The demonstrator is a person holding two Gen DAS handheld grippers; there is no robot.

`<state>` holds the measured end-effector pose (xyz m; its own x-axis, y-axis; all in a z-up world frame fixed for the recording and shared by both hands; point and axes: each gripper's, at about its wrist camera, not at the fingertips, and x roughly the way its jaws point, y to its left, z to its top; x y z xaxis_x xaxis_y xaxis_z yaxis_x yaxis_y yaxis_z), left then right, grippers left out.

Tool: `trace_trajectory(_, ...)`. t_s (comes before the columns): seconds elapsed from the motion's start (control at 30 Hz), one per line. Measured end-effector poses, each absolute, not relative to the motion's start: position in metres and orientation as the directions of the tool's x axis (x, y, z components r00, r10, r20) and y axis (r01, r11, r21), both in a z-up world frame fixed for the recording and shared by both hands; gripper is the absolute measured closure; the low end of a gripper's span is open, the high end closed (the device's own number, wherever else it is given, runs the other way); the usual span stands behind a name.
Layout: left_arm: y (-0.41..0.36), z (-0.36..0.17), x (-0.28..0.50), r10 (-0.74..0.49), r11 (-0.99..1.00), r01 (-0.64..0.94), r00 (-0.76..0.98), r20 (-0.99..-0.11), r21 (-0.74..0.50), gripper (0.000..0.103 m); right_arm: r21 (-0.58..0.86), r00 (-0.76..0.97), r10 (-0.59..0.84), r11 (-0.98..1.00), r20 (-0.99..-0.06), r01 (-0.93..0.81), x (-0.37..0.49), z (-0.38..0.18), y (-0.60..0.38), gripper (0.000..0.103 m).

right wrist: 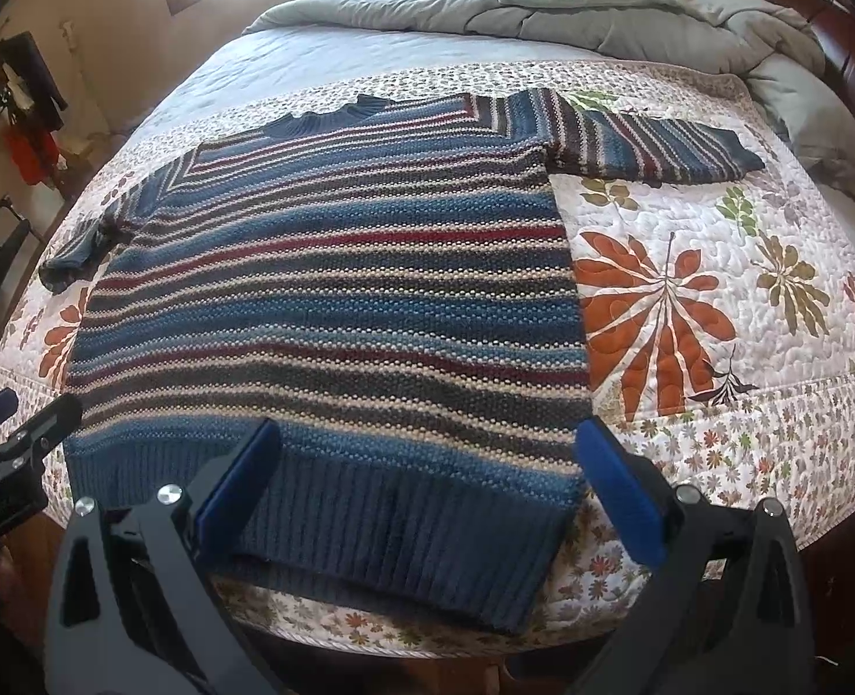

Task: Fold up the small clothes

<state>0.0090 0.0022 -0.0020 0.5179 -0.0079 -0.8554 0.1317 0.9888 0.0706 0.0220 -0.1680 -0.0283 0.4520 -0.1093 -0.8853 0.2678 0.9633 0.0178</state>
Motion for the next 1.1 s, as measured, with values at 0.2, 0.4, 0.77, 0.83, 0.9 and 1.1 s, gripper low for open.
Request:
trace_trajectory(0.2, 0.0, -0.001, 0.01, -0.005, 0.989, 0.131, 0.519, -0.855, 0.074, 0.004, 0.019, 0.451, -0.109, 0.962, -0.886, 0.271, 0.022, -0.028, -0.169, 0.002)
trace_trajectory(0.4, -0.001, -0.001, 0.01, -0.004, 0.988, 0.132, 0.519, -0.855, 0.076, 0.004, 0.023, 0.449, -0.106, 0.962, -0.887, 0.273, 0.023, -0.031, -0.171, 0.002)
trace_trajectory(0.77, -0.012, -0.006, 0.024, -0.012, 0.987, 0.143, 0.509, -0.861, 0.071, 0.004, 0.023, 0.444, -0.098, 0.966, -0.89, 0.258, 0.029, -0.035, -0.181, 0.002)
trace_trajectory(0.83, -0.021, -0.007, 0.037, -0.022, 0.987, 0.146, 0.505, -0.863, 0.06, 0.004, 0.032, 0.43, -0.082, 0.967, -0.899, 0.252, 0.037, -0.037, -0.193, 0.002)
trace_trajectory(0.9, -0.034, -0.007, 0.054, -0.033, 0.988, 0.145, 0.504, -0.863, 0.047, 0.004, 0.032, 0.414, -0.084, 0.964, -0.907, 0.265, 0.05, -0.037, -0.22, 0.002)
trace_trajectory(1.1, -0.117, -0.013, 0.137, -0.067, 0.982, 0.184, 0.496, -0.866, 0.03, 0.003, -0.085, 0.35, -0.235, 0.915, -0.907, 0.394, 0.105, -0.036, -0.337, 0.002)
